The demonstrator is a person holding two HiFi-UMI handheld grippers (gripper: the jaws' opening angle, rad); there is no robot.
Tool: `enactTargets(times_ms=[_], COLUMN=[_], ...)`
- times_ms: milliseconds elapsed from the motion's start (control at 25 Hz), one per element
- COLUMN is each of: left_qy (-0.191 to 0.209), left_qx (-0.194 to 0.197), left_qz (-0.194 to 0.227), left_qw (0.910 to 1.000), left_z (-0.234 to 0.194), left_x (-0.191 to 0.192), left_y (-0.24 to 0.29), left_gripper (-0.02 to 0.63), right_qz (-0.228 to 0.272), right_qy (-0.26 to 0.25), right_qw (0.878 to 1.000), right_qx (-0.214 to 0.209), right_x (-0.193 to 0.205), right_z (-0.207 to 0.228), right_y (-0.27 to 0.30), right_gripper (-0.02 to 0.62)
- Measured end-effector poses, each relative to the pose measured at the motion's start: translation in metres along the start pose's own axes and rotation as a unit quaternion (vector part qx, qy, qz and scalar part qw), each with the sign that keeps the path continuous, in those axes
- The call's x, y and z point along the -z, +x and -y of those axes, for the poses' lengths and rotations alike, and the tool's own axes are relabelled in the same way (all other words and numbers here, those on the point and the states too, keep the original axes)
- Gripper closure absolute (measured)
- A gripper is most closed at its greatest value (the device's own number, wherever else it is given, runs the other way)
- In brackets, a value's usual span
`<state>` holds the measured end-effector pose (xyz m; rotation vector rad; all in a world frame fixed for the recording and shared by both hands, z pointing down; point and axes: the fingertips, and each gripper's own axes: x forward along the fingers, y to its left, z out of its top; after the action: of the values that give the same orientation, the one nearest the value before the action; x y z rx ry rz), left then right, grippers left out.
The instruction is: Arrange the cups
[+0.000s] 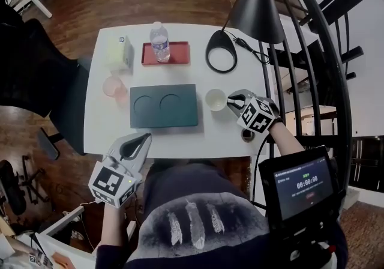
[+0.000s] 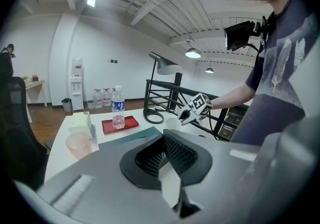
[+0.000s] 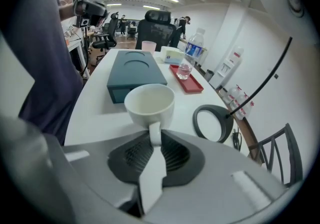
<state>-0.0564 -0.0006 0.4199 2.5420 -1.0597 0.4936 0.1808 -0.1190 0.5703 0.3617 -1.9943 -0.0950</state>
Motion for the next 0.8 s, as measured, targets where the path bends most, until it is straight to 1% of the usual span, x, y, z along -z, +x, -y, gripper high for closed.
enactTargets(times_ms=[120,280,400,560,800], left_qy=[0.000,0.000,-0.003,-0.009,-0.016], left_qx=[0.000,0.002,0.000,-0.001,-0.010], left_qz=[0.003,0.008,0.010,0.017,0.019], left_qw=[1.0000,1.0000,0.9999,0.9998,0.9996], left_z=[-0.002,-0.005,-0.008,-0.010,-0.014], left_x=[0.000,-0.001,0.000,0.002,0.007], left_y=[-0.001,-0.001,-0.004,-0.007,-0.017], left_gripper=[0.606,0.606,0.606,0.606,0.606], right_qz=[0.024,0.052,0.080,0.111,0.128], right_qy=[0.010,0.011,0.010,-0.002,-0.026], right_qw=[1.000,0.998,0.997,0.994,0.991], right_qx=[0.016,0.023,0.022,0.008,-0.027], right_x=[-0.015,-0.041,-0.068,-0.104,-0.143], right_z=[0.007,0.015,0.021,0.020,0.003], right_y=[-0.007,-0.022,-0.034,-0.039,-0.027], right_gripper=[0.551,0.551,0.551,0.551,0.551])
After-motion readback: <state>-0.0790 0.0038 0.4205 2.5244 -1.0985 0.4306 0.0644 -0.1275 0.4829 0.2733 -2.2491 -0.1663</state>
